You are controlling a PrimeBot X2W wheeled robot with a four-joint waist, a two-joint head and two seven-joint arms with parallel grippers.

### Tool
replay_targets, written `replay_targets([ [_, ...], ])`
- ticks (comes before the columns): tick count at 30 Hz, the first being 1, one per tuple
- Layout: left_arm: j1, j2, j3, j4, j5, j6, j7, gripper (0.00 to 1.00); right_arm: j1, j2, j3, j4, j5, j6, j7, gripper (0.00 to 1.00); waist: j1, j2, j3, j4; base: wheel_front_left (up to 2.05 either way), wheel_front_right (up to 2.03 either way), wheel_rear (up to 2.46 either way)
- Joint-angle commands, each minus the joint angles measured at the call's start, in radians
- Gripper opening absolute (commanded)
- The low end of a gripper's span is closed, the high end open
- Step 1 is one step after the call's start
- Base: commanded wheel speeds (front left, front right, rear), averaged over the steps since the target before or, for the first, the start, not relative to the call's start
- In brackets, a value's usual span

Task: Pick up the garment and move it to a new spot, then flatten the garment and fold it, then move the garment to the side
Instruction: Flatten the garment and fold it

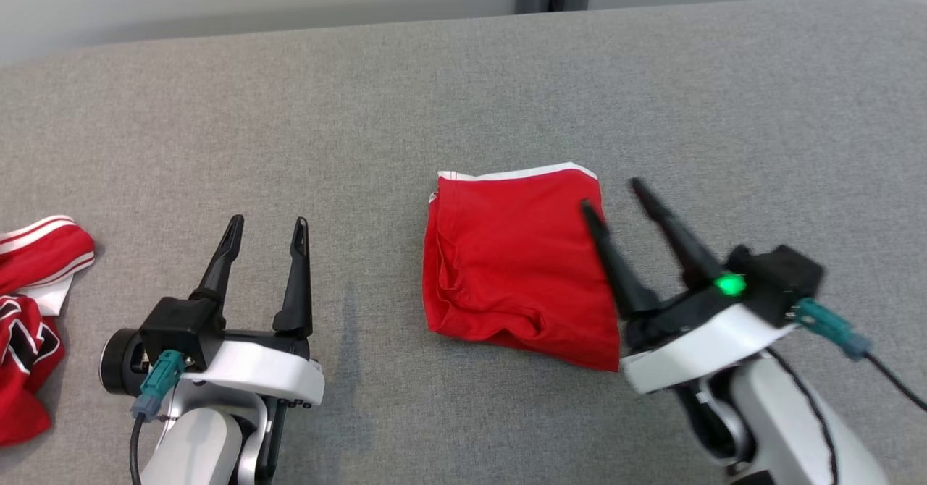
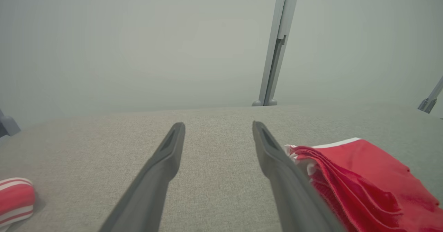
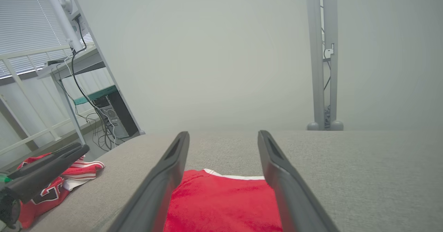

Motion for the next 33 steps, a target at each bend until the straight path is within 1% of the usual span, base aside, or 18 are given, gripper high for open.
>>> replay_targets([
  [1, 0.018, 0.008, 0.006, -0.009, -0.001, 0.009, 0.001, 1.00, 0.029, -0.017, -0.064, -0.016, -0.037, 0.000, -0.007, 1.00, 0.0000, 0.0000, -0.016, -0.007, 0.00, 0.00, 0.00],
  [2, 0.020, 0.011, 0.008, -0.013, -0.001, 0.013, 0.002, 1.00, 0.043, -0.024, -0.105, -0.022, -0.059, 0.000, -0.008, 1.00, 0.0000, 0.0000, -0.023, -0.008, 0.00, 0.00, 0.00],
  [3, 0.020, 0.011, 0.008, -0.013, -0.001, 0.013, 0.002, 1.00, 0.043, -0.024, -0.105, -0.022, -0.059, 0.000, -0.008, 1.00, 0.0000, 0.0000, -0.023, -0.008, 0.00, 0.00, 0.00],
  [4, 0.026, 0.016, 0.011, -0.022, -0.001, 0.017, 0.003, 1.00, 0.068, -0.036, -0.181, -0.034, -0.097, 0.000, -0.005, 1.00, 0.0000, 0.0000, -0.034, -0.009, 0.00, 0.00, 0.00],
  [7, 0.042, 0.025, 0.013, -0.031, -0.001, 0.023, 0.004, 1.00, 0.109, -0.052, -0.288, -0.046, -0.145, 0.000, 0.011, 1.00, 0.0000, 0.0000, -0.052, -0.007, 0.00, 0.00, 0.00],
  [8, 0.042, 0.025, 0.013, -0.031, -0.001, 0.023, 0.004, 1.00, 0.109, -0.052, -0.288, -0.046, -0.145, 0.000, 0.011, 1.00, 0.0000, 0.0000, -0.052, -0.007, 0.00, 0.00, 0.00],
  [10, 0.059, 0.034, 0.017, -0.043, -0.002, 0.030, 0.005, 1.00, 0.144, -0.059, -0.350, -0.067, -0.174, 0.000, 0.030, 1.00, 0.0000, 0.0000, -0.073, -0.009, 0.00, 0.00, 0.00],
  [11, 0.066, 0.037, 0.017, -0.047, -0.001, 0.033, 0.006, 1.00, 0.156, -0.059, -0.363, -0.073, -0.182, 0.000, 0.038, 1.00, 0.0000, 0.0000, -0.081, -0.009, 0.00, 0.00, 0.00],
  [18, 0.140, 0.063, 0.019, -0.077, -0.007, 0.050, 0.021, 1.00, 0.224, -0.048, -0.385, -0.101, -0.204, 0.000, 0.089, 1.00, 0.0000, 0.0000, -0.160, -0.022, 0.00, 0.00, 0.00],
  [26, 0.226, 0.090, 0.015, -0.110, -0.007, 0.070, 0.048, 1.00, 0.308, -0.046, -0.389, -0.113, -0.213, 0.000, 0.129, 1.00, 0.0000, 0.0000, -0.243, -0.014, 0.00, 0.00, 0.00],
  [33, 0.277, 0.124, 0.030, -0.145, -0.005, 0.095, 0.068, 1.00, 0.368, -0.042, -0.404, -0.144, -0.221, 0.000, 0.157, 1.00, 0.0000, 0.0000, -0.278, -0.002, 0.00, 0.00, 0.00],
])
